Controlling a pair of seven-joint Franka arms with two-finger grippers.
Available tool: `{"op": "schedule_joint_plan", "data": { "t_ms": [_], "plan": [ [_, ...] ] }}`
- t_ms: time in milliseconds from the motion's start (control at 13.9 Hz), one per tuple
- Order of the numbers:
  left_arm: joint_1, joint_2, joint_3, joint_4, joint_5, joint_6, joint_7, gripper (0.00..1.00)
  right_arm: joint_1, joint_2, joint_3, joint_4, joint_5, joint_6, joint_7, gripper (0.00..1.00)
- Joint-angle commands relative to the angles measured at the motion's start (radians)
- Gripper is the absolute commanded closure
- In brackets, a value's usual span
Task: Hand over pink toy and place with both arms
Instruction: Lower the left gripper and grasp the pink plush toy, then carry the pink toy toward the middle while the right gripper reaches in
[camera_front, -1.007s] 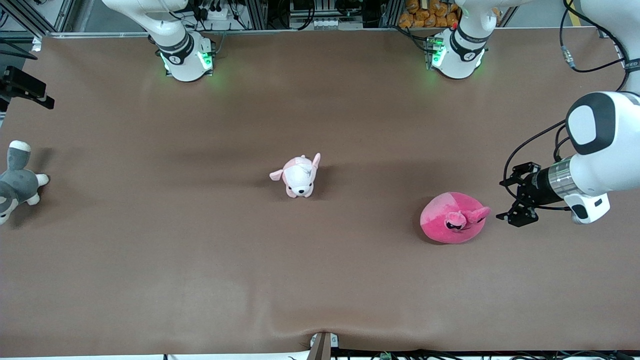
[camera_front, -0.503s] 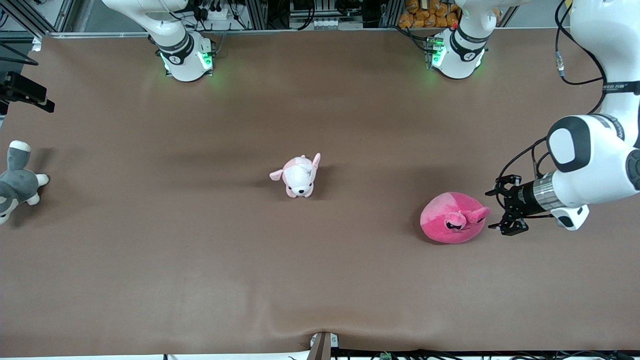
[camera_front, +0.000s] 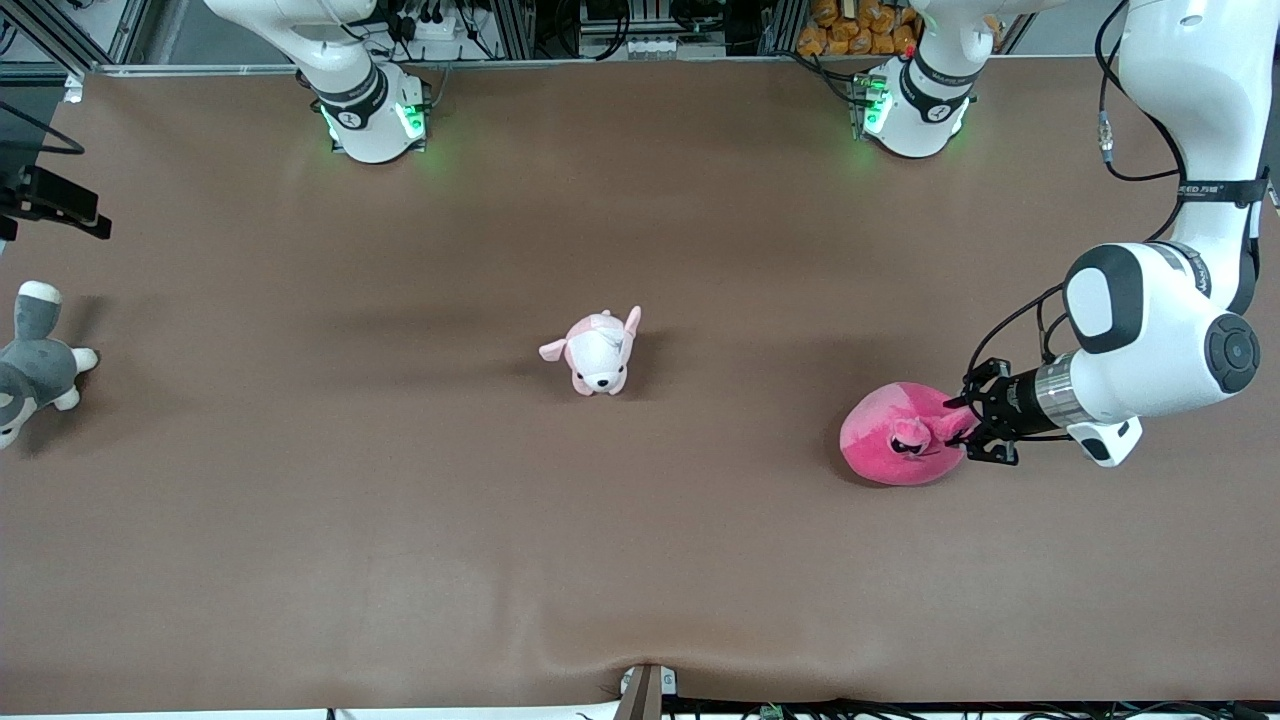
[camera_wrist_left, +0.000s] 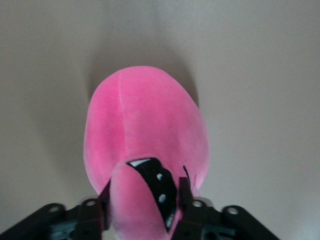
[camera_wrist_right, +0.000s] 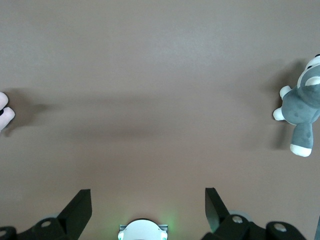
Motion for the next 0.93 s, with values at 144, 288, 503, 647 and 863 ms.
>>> {"op": "schedule_joint_plan", "data": {
  "t_ms": [144,288,503,647,863],
  "plan": [
    [-0.004,-0.040,0.000,0.017,-0.018,0.009,-0.023,1.00,-0.045,0.032,0.010,0.010,-0.019,-0.003,-0.003,0.00],
    [-0.007,-0.068,-0.028,0.058,-0.012,0.008,-0.032,1.00,-0.070,0.048,0.010,0.016,-0.003,-0.006,-0.006,0.00],
    [-0.008,-0.117,-0.092,0.135,-0.005,-0.002,-0.124,1.00,-0.044,0.055,0.018,0.027,-0.005,0.001,0.071,0.00],
    [-0.031,-0.168,-0.133,0.153,-0.003,-0.002,-0.205,1.00,-0.003,0.074,0.018,0.057,0.050,0.000,0.182,0.00],
    [-0.119,-0.194,-0.170,0.204,-0.003,-0.002,-0.362,1.00,0.042,0.077,0.018,0.062,0.179,0.003,0.496,0.00]
  ]
}}
